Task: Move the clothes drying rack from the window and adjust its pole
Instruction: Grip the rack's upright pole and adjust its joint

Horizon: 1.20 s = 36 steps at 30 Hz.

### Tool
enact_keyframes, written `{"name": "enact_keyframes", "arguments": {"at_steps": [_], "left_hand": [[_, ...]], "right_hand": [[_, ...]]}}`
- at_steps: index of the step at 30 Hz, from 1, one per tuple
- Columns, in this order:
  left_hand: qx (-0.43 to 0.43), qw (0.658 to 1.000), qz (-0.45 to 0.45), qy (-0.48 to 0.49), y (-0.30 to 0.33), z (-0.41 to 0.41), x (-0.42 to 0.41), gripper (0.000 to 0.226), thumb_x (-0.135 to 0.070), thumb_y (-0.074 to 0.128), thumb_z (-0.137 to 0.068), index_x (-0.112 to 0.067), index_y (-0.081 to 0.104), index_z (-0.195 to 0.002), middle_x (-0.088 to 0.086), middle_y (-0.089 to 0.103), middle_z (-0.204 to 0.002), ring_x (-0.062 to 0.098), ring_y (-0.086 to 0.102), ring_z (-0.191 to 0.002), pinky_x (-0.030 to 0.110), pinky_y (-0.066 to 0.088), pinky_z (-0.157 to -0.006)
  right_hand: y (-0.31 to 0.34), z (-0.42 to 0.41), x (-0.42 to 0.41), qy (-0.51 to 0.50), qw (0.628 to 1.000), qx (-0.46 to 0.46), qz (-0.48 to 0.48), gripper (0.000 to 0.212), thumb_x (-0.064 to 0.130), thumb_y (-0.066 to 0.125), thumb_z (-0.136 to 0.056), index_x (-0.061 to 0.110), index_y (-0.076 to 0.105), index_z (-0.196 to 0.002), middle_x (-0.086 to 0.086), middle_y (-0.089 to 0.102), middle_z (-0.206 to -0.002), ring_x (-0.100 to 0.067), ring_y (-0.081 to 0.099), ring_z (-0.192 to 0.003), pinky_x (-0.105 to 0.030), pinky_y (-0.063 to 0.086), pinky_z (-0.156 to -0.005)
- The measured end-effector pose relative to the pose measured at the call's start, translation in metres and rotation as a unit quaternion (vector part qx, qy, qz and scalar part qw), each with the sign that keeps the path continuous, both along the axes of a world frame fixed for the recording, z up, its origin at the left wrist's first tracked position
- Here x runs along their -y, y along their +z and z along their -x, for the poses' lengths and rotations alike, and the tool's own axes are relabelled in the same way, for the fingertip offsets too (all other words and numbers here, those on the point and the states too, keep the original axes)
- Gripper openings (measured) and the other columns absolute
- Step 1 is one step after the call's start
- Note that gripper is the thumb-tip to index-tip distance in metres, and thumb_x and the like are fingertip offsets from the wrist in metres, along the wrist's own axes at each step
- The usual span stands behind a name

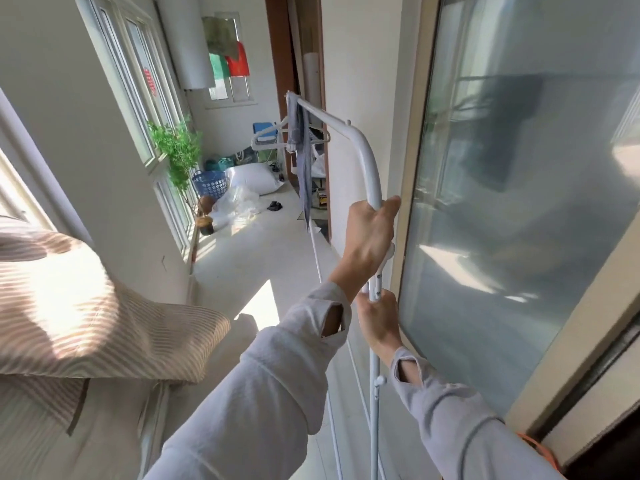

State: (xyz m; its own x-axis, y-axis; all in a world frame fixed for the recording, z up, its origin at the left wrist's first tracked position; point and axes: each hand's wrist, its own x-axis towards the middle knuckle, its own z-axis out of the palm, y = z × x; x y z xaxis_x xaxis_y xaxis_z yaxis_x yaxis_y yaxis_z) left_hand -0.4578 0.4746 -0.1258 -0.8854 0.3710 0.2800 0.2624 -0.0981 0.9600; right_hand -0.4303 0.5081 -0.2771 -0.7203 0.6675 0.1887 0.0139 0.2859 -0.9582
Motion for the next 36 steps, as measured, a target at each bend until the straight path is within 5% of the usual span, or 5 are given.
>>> {"name": "enact_keyframes", "arguments": {"at_steps": [16,25,29,32,36], "left_hand": [[0.012,0.999,0.026,0.039,0.007,0.066,-0.07,0.045,-0.021,0.057,-0.097,-0.016,0.038,-0.057,0.011,0.041,-0.055,0.02,0.035,-0.042,0.03,0.035,-0.05],[0.021,0.998,0.019,0.049,0.008,0.096,-0.11,0.036,-0.021,0.057,-0.094,-0.013,0.042,-0.063,0.013,0.04,-0.061,0.02,0.033,-0.046,0.03,0.033,-0.05],[0.042,0.998,0.016,0.041,0.006,0.118,-0.115,0.04,-0.02,0.058,-0.092,-0.016,0.036,-0.059,0.008,0.034,-0.058,0.02,0.029,-0.049,0.032,0.029,-0.053],[0.04,0.999,0.009,0.035,0.006,0.139,-0.119,0.047,-0.022,0.059,-0.093,-0.021,0.032,-0.054,0.005,0.033,-0.052,0.02,0.029,-0.047,0.032,0.03,-0.053],[0.032,0.999,0.002,0.001,0.003,0.172,-0.127,0.047,-0.025,0.06,-0.091,-0.021,0.031,-0.054,0.009,0.033,-0.057,0.021,0.03,-0.048,0.033,0.03,-0.052]], "right_hand": [[0.003,0.076,-0.07,0.016,1.0,-0.017,-0.008,0.023,0.026,0.047,-0.07,0.022,0.04,-0.048,0.007,0.043,-0.043,-0.009,0.037,-0.038,-0.023,0.03,-0.04],[-0.008,0.116,-0.105,-0.046,0.998,-0.031,-0.036,0.032,0.03,0.046,-0.081,0.006,0.057,-0.064,-0.011,0.065,-0.062,-0.014,0.053,-0.048,-0.02,0.035,-0.048],[-0.013,0.139,-0.113,-0.046,0.998,-0.015,-0.036,0.032,0.021,0.051,-0.088,-0.003,0.064,-0.071,-0.019,0.068,-0.066,-0.033,0.062,-0.057,-0.039,0.053,-0.055],[-0.007,0.155,-0.114,-0.051,0.998,-0.019,-0.036,0.04,0.031,0.042,-0.079,-0.002,0.061,-0.064,-0.017,0.064,-0.058,-0.037,0.058,-0.055,-0.039,0.047,-0.052],[0.0,0.178,-0.117,-0.067,0.996,-0.038,-0.034,0.029,0.029,0.042,-0.074,0.012,0.047,-0.051,-0.003,0.053,-0.047,-0.021,0.048,-0.043,-0.026,0.031,-0.043]]}}
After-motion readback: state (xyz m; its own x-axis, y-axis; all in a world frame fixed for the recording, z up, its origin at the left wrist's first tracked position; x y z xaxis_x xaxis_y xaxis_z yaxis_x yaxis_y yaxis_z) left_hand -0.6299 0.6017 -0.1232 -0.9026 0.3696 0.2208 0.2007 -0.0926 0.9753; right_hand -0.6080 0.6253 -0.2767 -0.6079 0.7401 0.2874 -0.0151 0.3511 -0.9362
